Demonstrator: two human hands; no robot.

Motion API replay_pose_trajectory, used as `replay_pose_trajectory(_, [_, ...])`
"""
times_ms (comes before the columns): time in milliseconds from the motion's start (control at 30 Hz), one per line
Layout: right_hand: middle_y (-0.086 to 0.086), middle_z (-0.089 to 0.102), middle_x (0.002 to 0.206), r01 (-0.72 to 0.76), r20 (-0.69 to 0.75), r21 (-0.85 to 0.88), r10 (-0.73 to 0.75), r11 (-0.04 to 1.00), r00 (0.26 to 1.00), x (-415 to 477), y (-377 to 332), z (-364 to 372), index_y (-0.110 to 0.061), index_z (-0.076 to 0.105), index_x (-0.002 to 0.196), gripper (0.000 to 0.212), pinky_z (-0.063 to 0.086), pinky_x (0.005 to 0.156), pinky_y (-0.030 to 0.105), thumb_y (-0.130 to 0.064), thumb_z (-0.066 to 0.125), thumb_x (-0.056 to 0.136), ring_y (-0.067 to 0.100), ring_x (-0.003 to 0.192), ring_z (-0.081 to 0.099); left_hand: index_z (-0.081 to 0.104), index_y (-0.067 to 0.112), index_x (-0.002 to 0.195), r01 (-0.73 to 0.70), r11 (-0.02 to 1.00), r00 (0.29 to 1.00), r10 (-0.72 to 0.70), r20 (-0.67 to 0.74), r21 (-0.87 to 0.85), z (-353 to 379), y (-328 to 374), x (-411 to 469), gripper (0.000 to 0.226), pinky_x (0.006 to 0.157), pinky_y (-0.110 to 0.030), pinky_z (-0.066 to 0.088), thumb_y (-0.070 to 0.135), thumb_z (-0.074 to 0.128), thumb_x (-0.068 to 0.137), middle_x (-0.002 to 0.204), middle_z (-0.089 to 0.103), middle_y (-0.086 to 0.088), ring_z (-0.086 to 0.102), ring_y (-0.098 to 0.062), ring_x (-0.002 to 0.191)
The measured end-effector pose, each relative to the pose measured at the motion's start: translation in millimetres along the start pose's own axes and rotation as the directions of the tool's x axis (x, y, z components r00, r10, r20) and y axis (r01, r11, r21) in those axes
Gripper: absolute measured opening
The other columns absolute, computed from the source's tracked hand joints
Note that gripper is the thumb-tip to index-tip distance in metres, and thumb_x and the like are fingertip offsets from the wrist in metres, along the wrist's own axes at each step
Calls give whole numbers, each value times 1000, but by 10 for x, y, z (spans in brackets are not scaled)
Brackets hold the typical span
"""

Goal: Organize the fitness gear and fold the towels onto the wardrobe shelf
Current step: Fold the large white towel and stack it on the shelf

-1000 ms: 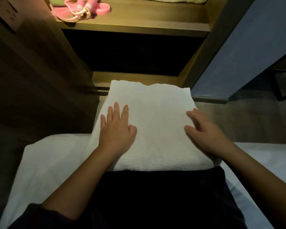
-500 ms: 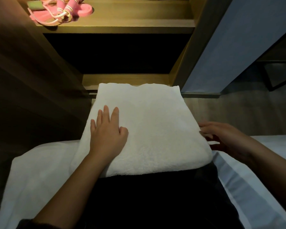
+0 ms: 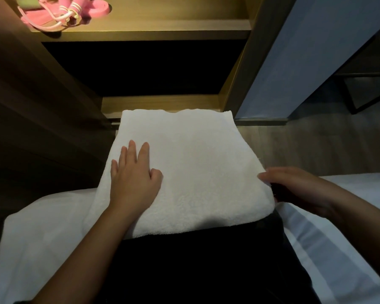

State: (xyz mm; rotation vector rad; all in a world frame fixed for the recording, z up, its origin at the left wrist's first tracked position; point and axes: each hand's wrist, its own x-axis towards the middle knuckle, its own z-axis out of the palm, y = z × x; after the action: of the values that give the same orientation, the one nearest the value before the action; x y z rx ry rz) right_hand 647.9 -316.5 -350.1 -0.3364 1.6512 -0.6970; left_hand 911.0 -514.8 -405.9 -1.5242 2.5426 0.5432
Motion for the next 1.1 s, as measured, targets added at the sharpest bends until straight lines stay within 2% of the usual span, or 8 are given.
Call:
replay_pose_trajectory(200, [0,74,100,71,4,-9,-71,997,997,-42,51,0,-23,74,83,30,52,87,36,-47,63,69,22,99,69,10,27,155,8,1000,1000,-8,2,-3,-18,20,-3,63,120,-51,1,38,36,99,165,-3,-5,-5,-27,151])
replay_pose_trajectory(300, [12,70,110,48,24,-116,-46,992,999,-82,57,-23,-9,70,107,64,49,100,49,-57,66,64,34,109,64,10,27,155,11,1000,1000,-11,5,-3,-25,15,-4,63,120,-51,1,38,37,99,165,-3,-4,-4,-27,151])
replay_pose_trajectory(400, [17,68,110,46,44,-198,-38,979,998,-103,38,-72,-4,69,108,90,47,102,48,-71,73,48,35,106,64,10,27,155,11,1000,1000,-11,7,0,-27,21,-7,63,120,-51,1,39,37,99,165,-3,-4,-5,-27,151])
replay_pose_trajectory(600, [14,70,103,135,18,-76,-134,988,991,-44,110,-56,11,59,102,69,56,80,26,-45,69,64,24,98,68,8,26,155,26,999,1000,-27,14,43,-45,54,0,64,119,-53,0,39,36,99,165,-4,-6,-5,-29,151])
replay_pose_trajectory(700, [10,71,97,136,21,-82,-134,987,991,-49,181,-60,-1,66,94,52,55,84,31,-46,67,68,23,93,69,9,25,155,34,999,999,-35,15,42,-59,84,3,64,120,-54,2,37,37,98,165,-3,-7,-5,-30,151])
replay_pose_trajectory(833, [2,74,90,216,32,-76,-214,973,976,-84,229,-75,-15,70,83,30,55,71,19,-42,69,70,16,87,70,10,25,154,42,998,999,-43,15,45,-70,111,2,64,120,-55,3,36,38,98,165,-2,-7,-3,-30,151])
replay_pose_trajectory(1000, [4,71,117,220,225,64,-229,973,947,-113,227,-97,-14,63,119,44,54,83,19,-22,73,77,18,108,68,14,24,153,47,997,999,-48,11,58,-82,154,21,62,119,-57,4,36,39,98,165,2,-8,-1,-32,151])
replay_pose_trajectory(1100, [4,73,113,206,230,56,-214,977,949,-111,236,-111,-10,63,116,42,54,81,20,-17,73,76,19,106,69,14,24,153,42,997,999,-43,18,59,-87,185,37,62,118,-58,4,36,39,98,164,2,-9,-1,-32,151])
